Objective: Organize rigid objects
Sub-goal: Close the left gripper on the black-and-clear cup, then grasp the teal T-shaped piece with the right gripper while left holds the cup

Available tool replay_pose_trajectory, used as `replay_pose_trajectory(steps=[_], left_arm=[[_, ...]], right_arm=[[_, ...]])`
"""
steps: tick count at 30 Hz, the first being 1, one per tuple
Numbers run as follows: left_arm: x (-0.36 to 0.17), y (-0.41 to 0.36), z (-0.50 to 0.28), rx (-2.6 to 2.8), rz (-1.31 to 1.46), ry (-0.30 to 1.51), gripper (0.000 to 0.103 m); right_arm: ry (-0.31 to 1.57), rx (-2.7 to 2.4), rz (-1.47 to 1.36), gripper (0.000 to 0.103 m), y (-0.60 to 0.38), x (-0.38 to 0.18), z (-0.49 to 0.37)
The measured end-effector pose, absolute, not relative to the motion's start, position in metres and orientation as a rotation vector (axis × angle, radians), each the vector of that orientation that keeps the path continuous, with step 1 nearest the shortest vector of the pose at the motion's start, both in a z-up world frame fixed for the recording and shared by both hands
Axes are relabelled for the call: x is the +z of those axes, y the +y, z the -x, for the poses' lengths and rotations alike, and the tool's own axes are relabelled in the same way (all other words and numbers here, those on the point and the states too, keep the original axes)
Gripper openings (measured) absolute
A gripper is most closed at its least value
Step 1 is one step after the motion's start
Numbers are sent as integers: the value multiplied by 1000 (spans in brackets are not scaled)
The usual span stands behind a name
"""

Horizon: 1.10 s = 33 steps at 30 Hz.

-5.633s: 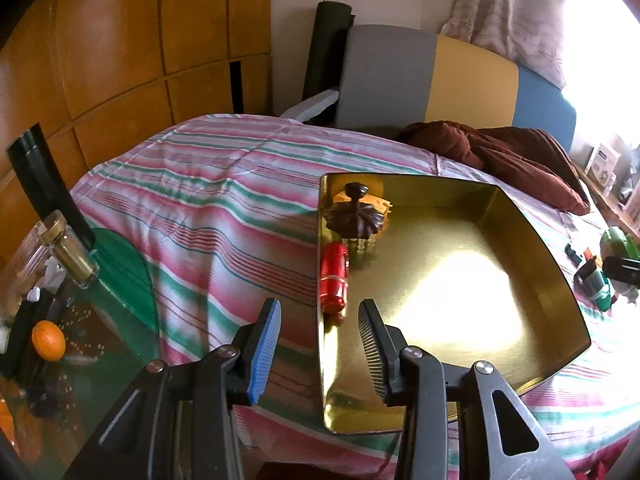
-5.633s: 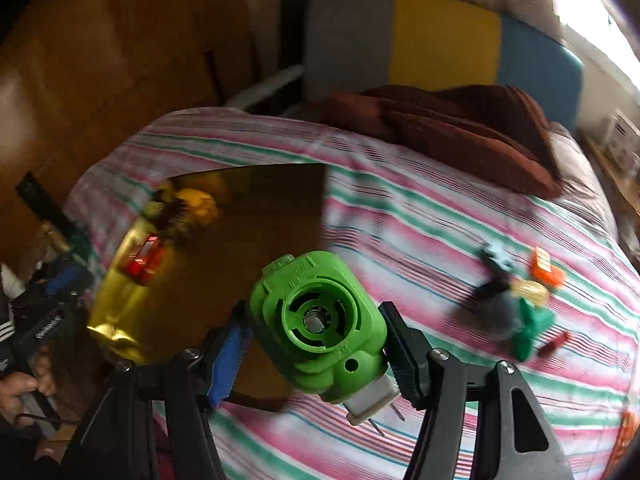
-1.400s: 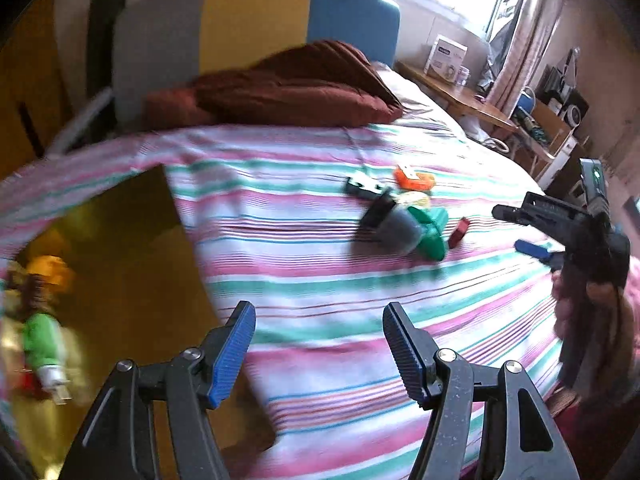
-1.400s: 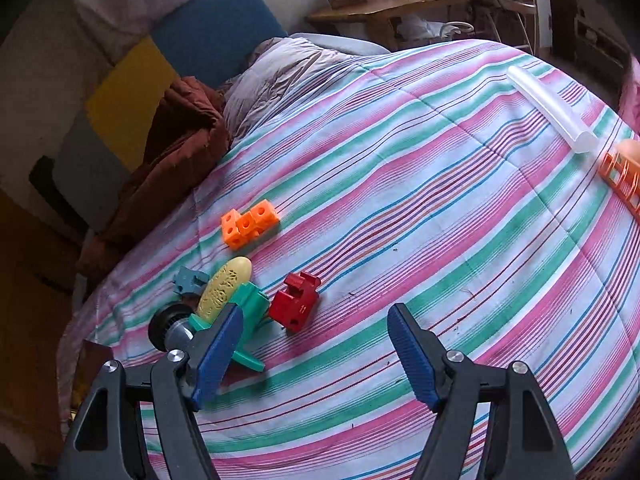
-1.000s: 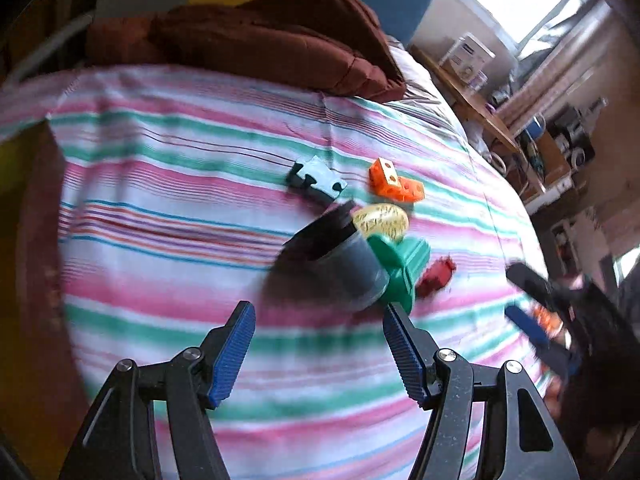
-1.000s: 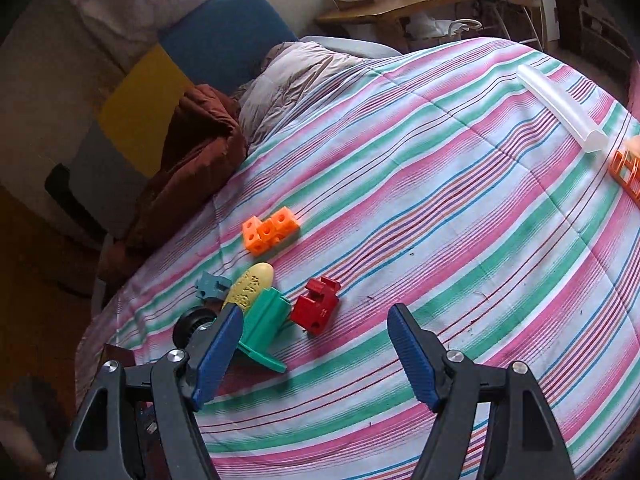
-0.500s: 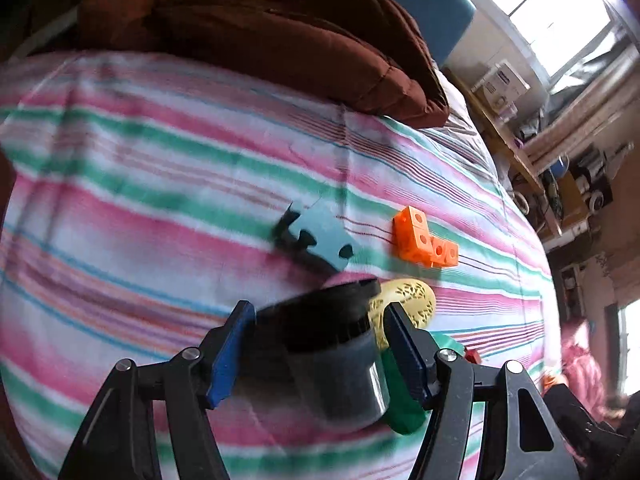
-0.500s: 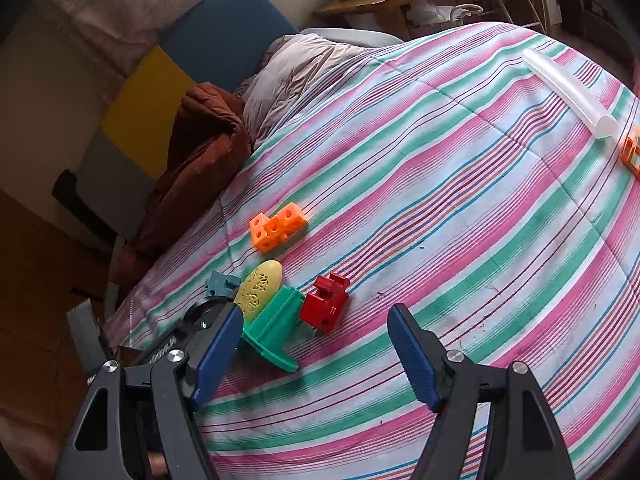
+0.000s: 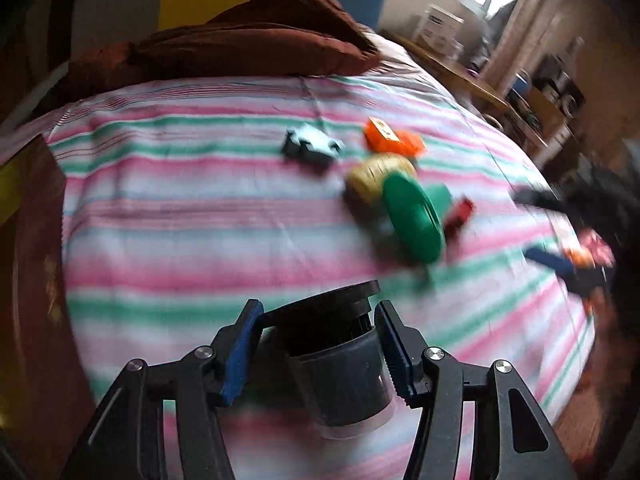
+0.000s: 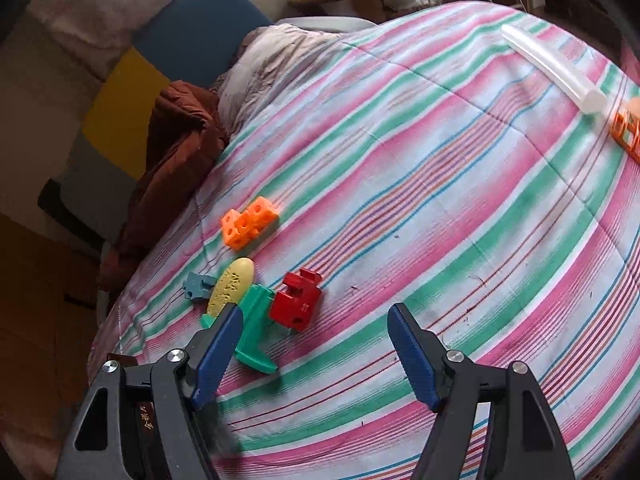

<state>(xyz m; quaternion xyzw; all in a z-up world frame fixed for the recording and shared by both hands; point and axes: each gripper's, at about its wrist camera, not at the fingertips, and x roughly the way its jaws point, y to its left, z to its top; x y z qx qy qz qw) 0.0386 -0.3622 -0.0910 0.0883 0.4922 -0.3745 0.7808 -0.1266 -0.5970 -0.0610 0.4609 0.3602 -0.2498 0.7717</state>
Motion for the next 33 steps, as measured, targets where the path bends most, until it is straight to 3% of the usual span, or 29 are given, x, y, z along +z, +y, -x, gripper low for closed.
replay_pose_trajectory(steps=[19, 26, 30, 33], left_arm=[[-87, -318, 31, -903, -310, 983, 58], [-89, -319, 26, -911, -299, 999, 57], [-93, -318, 21, -924, -264, 1036, 57], [-94, -318, 21, -928, -259, 1035, 57]], right_arm=[[788, -435, -940, 76, -585, -61, 114], [876, -334, -634, 76, -535, -49, 81], [896, -309, -414, 85, -520, -36, 66], [947, -261, -258, 85, -517, -32, 48]])
